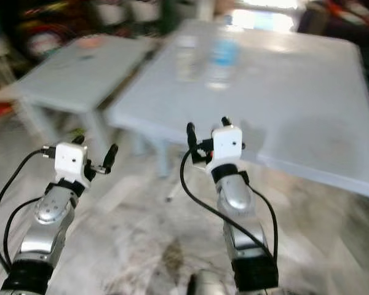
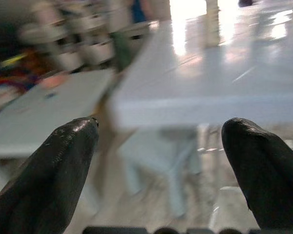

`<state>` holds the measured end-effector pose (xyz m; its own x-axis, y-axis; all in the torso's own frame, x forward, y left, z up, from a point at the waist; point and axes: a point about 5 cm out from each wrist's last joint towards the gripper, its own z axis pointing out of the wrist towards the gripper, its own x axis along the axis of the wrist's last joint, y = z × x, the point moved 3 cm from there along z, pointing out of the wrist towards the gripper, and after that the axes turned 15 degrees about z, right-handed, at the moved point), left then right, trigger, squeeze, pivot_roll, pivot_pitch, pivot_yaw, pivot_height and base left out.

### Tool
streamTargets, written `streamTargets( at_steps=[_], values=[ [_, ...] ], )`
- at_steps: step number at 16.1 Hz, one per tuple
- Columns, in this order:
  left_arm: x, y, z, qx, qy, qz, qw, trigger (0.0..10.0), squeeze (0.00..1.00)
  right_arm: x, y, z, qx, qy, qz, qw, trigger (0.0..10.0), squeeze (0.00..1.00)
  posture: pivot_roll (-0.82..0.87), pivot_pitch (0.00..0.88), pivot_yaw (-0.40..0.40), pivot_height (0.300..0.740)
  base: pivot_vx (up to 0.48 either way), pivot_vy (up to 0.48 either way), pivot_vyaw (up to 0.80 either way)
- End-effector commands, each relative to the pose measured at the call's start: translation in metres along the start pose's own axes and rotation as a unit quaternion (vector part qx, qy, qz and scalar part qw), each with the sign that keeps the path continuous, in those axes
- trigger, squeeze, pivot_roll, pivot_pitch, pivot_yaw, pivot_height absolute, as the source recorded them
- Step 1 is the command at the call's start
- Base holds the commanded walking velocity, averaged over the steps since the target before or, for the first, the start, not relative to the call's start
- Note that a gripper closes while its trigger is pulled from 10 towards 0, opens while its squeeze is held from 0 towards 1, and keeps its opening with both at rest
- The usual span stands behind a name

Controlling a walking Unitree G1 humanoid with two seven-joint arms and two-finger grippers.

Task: Restocking fridge

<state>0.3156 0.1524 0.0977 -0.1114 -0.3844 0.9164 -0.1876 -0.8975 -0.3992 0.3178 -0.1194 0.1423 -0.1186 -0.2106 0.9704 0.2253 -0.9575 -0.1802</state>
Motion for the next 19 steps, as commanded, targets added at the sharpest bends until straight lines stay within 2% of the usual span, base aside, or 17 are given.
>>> streamTargets(
  at_steps=[1,4,14,16,17,19],
  values=[
    [0.013,0.006,0.005,-0.010,0.022,-0.006,1.000,10.0,0.00,-0.001,0.003,0.001,-0.005,-0.001,-0.001,1.000,10.0,0.00,0.02,0.028,0.027,0.740,0.480,0.000,-0.80],
    [0.012,0.009,0.003,-0.014,0.024,-0.016,0.999,10.0,0.00,-0.001,0.002,0.002,-0.003,0.001,0.001,1.000,10.0,0.00,0.02,0.029,0.026,0.740,0.480,0.000,-0.80],
    [0.010,0.006,0.004,-0.008,0.021,-0.020,1.000,10.0,0.00,-0.001,-0.001,0.001,0.010,0.005,0.003,1.000,10.0,0.00,0.01,0.028,0.024,0.740,0.480,0.000,0.00],
    [0.008,-0.005,0.003,0.022,0.016,-0.009,1.000,10.0,0.00,-0.001,-0.002,0.001,0.015,0.005,0.007,1.000,10.0,0.00,0.01,0.028,0.025,0.740,0.000,0.000,0.00],
    [-0.007,-0.015,0.000,0.031,-0.027,-0.015,0.999,10.0,0.00,-0.001,-0.002,0.000,0.016,0.005,0.008,1.000,10.0,0.00,0.01,0.031,0.027,0.740,0.000,0.000,0.00],
    [-0.018,-0.028,-0.006,0.038,-0.044,0.006,0.998,10.0,0.00,-0.002,0.000,0.000,0.013,0.005,0.006,1.000,10.0,0.00,0.02,0.032,0.027,0.740,0.000,0.000,0.00]
  ],
)
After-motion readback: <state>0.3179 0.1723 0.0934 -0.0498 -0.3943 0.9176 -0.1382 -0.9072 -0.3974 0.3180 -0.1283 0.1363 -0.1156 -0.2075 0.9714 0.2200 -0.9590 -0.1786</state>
